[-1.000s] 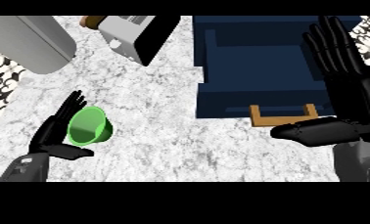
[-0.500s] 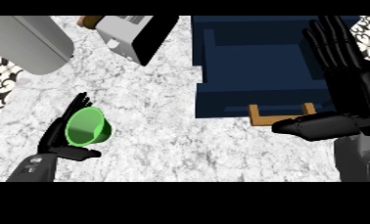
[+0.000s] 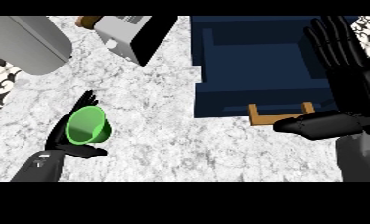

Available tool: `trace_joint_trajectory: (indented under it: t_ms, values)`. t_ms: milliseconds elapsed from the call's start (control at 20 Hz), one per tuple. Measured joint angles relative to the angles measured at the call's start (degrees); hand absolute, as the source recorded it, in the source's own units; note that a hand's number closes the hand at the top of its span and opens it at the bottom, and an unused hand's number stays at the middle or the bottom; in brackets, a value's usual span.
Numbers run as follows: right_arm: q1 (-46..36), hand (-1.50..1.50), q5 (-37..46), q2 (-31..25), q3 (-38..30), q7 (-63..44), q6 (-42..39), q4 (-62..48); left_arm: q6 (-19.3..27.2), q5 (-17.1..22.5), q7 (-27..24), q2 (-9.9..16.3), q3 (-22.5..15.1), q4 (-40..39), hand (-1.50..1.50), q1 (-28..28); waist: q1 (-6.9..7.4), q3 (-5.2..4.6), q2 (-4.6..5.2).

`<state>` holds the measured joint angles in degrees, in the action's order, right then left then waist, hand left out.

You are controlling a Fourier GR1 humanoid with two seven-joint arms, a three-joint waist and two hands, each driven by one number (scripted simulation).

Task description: Pick up the cup, place it into the drawer and close the drawer

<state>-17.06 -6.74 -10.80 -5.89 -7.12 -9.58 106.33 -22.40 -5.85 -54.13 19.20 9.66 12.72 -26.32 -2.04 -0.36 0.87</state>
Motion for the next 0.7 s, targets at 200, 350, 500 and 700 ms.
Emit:
trace_joint_trajectory:
  t_ms: [200,350,500,700]
  values:
    - [0.2,-1.5,-0.4,-0.3,-0.4,0.5,-0.5,-0.1,-0.7,0.0,0.1,-1.0,-0.3,-0.3,-1.5,-0.9,-0.13,0.0,0.03]
    - [0.0,-1.5,-0.7,-0.4,-0.5,0.2,-0.7,0.0,-2.5,0.1,1.0,-2.1,-0.7,-0.4,1.5,-1.6,-0.19,0.0,0.0]
    - [0.4,-1.5,-0.9,-0.9,-0.7,-0.3,-1.0,0.3,-3.8,0.4,0.6,-2.5,-0.9,0.6,1.5,-1.7,-0.22,-0.03,-0.02]
    - [0.5,-1.5,-0.6,-1.1,-0.8,-0.6,-0.9,0.8,0.5,0.6,-2.9,-3.5,-0.3,2.9,1.5,-1.7,-0.07,-0.02,-0.05]
